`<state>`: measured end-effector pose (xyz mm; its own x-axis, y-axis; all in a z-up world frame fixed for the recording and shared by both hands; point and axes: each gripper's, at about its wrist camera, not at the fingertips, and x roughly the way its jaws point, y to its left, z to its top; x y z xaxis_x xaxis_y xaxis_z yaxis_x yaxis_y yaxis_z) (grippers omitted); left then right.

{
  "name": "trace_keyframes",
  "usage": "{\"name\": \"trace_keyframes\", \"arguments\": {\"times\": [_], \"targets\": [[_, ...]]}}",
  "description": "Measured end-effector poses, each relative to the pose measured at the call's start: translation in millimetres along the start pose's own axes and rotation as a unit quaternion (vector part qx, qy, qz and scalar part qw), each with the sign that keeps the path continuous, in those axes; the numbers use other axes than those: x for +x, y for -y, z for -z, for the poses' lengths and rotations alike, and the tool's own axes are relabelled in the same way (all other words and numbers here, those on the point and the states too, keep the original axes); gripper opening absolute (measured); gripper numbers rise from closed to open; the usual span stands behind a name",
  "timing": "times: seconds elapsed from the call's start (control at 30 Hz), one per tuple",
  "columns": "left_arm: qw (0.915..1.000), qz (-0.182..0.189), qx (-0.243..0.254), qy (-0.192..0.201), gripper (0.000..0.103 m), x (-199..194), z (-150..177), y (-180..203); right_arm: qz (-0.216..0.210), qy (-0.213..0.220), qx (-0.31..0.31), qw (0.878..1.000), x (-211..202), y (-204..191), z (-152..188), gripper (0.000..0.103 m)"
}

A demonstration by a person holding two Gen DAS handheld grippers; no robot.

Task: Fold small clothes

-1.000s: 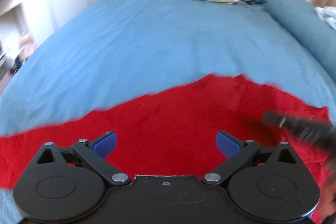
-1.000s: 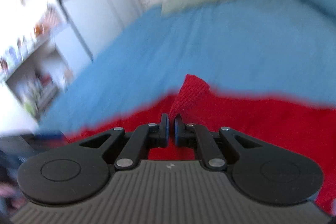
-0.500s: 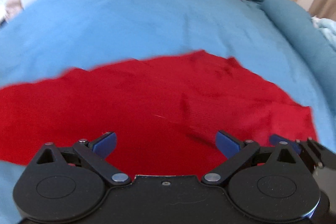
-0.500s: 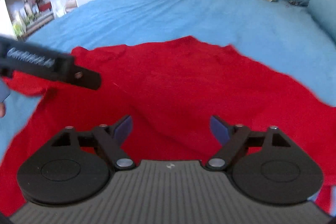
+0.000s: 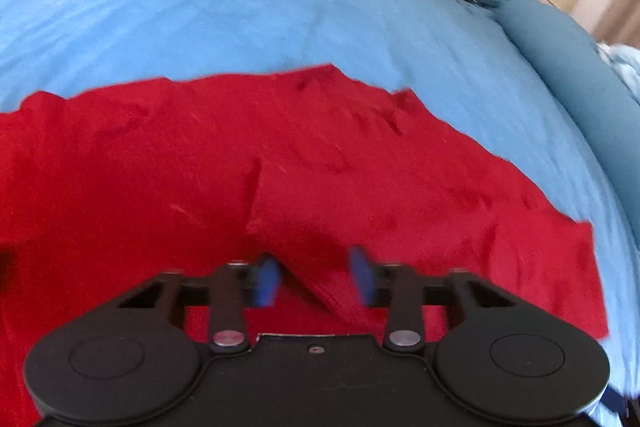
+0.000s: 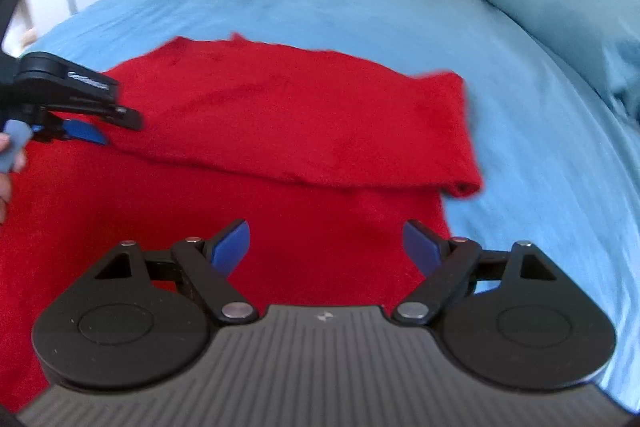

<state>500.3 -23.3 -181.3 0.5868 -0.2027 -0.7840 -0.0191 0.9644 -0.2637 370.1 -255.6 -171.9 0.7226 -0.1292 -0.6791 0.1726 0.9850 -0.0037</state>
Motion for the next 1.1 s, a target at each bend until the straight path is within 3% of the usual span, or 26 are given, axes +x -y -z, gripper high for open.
{"name": "trace_keyframes", "arguments": {"times": [0.1,0.23,0.37,0.47,0.67,0.87,0.97,1.03,1.1], "targets": [[0.9996,-0.003,-0.024,0.012,0.004,1.3,-12.2,-2.2,0.007,-0.002,0.021,1.000,7.9,8.3,0.0,0.099],[0.9963,-0.001,-0.015,0.085,0.004,-34.7,-34.9,-0.3,-0.019,0.002,0.033,0.999,15.0,8.4,-13.7,0.099],[0.9882,-0.030,0.012,0.150,0.004,-71.6,-46.7,-12.6,-0.043,-0.005,0.032,0.999,32.6,-2.2,-26.2,0.099],[0.9823,-0.068,0.030,0.172,0.004,-86.6,-41.9,-34.6,-0.044,-0.007,0.038,0.998,45.1,-9.2,-30.7,0.099],[0.9837,-0.101,0.038,0.144,0.004,-65.6,-13.6,-71.8,-0.037,0.009,0.028,0.999,57.3,-4.5,-39.2,0.101],[0.9870,-0.106,0.026,0.118,0.005,-54.1,9.9,-79.2,-0.021,0.000,0.025,0.999,52.7,19.1,-29.5,0.100],[0.9868,-0.122,0.030,0.102,0.017,-62.4,19.1,-85.9,-0.016,-0.011,0.010,1.000,43.4,22.4,-26.1,0.100],[0.9834,-0.153,0.036,0.090,0.028,-72.0,20.9,-91.1,-0.009,-0.020,-0.006,1.000,30.4,18.2,-27.0,0.101],[0.9769,-0.184,0.052,0.097,0.048,-89.8,22.5,-91.5,-0.025,-0.008,-0.025,0.999,12.4,7.9,-29.2,0.102]]}}
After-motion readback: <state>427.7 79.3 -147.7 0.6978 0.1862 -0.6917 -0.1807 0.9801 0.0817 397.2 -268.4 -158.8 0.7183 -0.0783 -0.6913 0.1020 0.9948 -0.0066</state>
